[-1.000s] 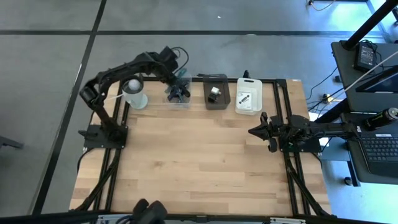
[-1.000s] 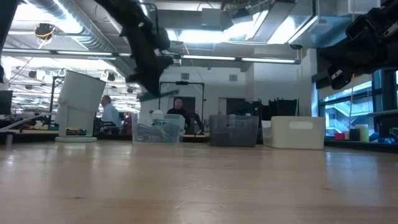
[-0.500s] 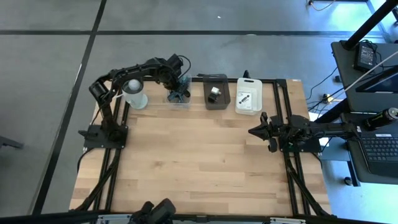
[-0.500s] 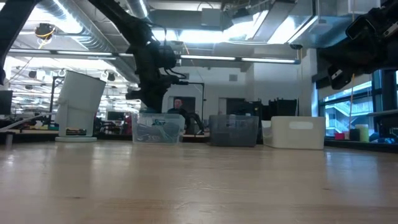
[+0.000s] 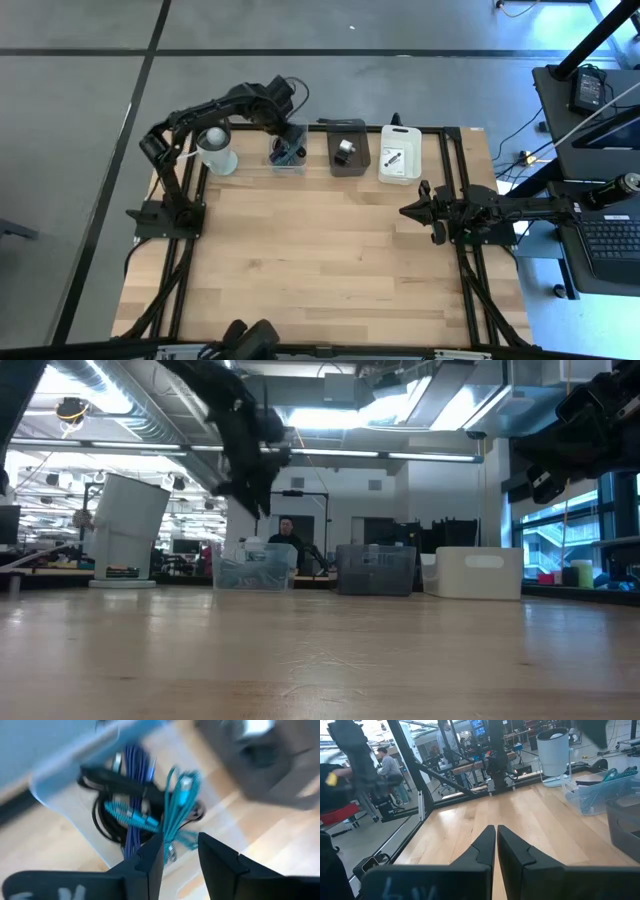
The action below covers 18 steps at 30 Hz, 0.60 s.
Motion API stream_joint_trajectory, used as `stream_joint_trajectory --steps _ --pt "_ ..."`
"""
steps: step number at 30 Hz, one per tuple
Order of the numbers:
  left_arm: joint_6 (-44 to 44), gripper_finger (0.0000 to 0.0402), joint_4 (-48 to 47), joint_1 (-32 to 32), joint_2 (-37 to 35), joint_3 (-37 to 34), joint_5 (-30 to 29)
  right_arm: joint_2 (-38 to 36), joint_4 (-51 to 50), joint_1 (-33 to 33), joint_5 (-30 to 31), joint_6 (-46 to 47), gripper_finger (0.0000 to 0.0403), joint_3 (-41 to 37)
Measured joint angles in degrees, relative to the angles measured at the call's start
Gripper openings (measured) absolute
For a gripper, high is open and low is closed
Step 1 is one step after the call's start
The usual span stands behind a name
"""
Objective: Pick and place items into bin
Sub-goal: Return to Home Position
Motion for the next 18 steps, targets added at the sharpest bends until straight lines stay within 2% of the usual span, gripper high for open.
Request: stream_joint_trajectory --steps 5,9,13,18 --pt "3.8 0.0081 1.7 -1.4 -7.1 0.2 -0.6 0.0 0.0 0.0 0.0 0.0 0.0023 0.0" --pt "8.4 0.0019 6.1 -3.9 -15.0 -3.9 -0.4 0.0 0.0 0.0 0.0 0.0 0.0023 0.0" --pt "9.2 0.0002 19.7 -6.2 -25.8 -15.2 3.2 0.0 0.0 0.0 0.0 0.1 0.0023 0.0" --pt "10.0 0.0001 42.6 -9.2 -40.4 -35.4 8.2 0.0 0.0 0.0 0.0 0.1 0.0023 0.0"
